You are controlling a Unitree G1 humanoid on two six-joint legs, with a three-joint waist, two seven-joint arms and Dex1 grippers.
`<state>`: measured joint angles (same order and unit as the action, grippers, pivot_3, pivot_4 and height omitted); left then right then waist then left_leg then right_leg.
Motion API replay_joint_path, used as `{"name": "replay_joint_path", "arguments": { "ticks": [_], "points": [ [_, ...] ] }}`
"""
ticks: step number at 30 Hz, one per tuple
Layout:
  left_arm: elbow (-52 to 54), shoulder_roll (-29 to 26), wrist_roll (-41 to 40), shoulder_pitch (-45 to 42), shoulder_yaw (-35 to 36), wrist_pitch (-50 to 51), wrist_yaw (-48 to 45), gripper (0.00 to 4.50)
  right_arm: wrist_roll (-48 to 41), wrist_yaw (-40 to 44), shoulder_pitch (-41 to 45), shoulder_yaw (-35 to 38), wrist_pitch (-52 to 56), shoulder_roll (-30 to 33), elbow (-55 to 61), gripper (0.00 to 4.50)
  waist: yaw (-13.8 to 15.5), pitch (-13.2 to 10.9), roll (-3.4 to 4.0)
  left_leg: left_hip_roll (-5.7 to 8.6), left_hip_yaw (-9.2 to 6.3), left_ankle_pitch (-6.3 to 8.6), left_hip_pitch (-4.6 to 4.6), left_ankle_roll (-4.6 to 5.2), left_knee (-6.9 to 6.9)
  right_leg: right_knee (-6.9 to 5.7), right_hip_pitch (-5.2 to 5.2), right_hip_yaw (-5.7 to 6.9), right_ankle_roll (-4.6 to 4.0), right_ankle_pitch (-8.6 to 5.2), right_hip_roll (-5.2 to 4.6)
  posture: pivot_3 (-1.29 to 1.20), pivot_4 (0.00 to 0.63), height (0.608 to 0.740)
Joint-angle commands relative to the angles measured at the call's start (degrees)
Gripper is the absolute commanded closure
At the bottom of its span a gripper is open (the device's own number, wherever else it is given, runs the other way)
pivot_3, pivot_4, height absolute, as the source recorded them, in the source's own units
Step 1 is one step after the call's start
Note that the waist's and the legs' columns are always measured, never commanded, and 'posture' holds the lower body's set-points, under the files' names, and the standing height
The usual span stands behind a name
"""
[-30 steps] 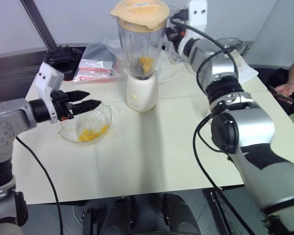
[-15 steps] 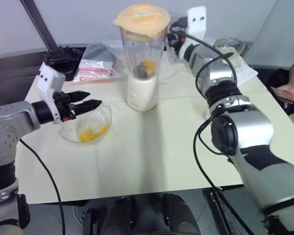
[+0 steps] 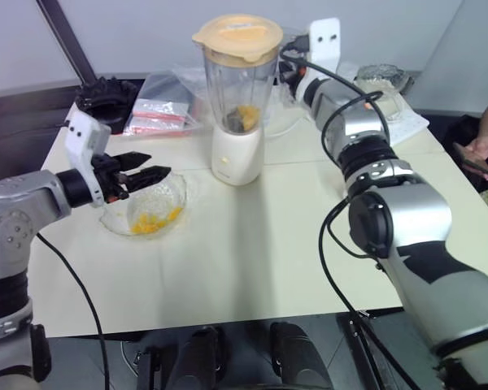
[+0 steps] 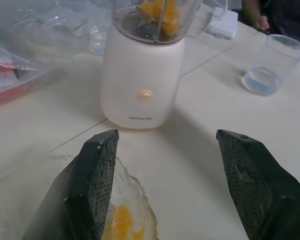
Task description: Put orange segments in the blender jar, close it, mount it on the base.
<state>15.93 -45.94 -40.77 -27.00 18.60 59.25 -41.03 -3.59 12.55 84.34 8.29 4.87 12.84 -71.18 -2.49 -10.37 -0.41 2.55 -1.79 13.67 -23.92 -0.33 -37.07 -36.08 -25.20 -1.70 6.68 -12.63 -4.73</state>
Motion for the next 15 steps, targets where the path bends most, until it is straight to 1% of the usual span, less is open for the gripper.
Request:
{"name": "replay_joint_path", "arguments": {
  "ticks": [1, 9, 15],
  "points": [
    [1.23, -0.07, -0.47, -0.17, -0.18, -1.45, 0.17, 1.25, 1.77, -0.9, -0.05, -1.25, 2.03, 0.33, -0.28, 3.55, 0.0, 0.0, 0.0, 0.0, 0.0, 0.0, 0.02, 0.0, 0.0, 0.0, 0.01, 0.0, 0.0, 0.0, 0.0, 0.0, 0.15, 0.74],
    [0.21, 0.49, -0.32, -1.35, -1.62, -2.47, 0.07, 1.25, 2.3, -0.6, -1.11, -2.48, 4.92, -0.29, 0.99, 3.55, 0.01, 0.0, 0.0, 0.0, -0.03, 0.01, 0.33, 0.01, 0.03, 0.03, 0.34, 0.04, -0.01, 0.0, 0.0, 0.0, 0.15, 0.74],
    [0.05, 1.31, -0.51, -2.03, -2.18, -2.86, 0.23, 1.25, 2.53, -0.26, -2.13, -3.24, 4.92, -0.55, 1.65, 3.55, -0.01, 0.0, 0.0, 0.0, -0.04, 0.01, 0.48, 0.02, 0.05, 0.05, 0.48, 0.05, -0.01, -0.01, 0.0, 0.0, 0.15, 0.74]
  ]
}}
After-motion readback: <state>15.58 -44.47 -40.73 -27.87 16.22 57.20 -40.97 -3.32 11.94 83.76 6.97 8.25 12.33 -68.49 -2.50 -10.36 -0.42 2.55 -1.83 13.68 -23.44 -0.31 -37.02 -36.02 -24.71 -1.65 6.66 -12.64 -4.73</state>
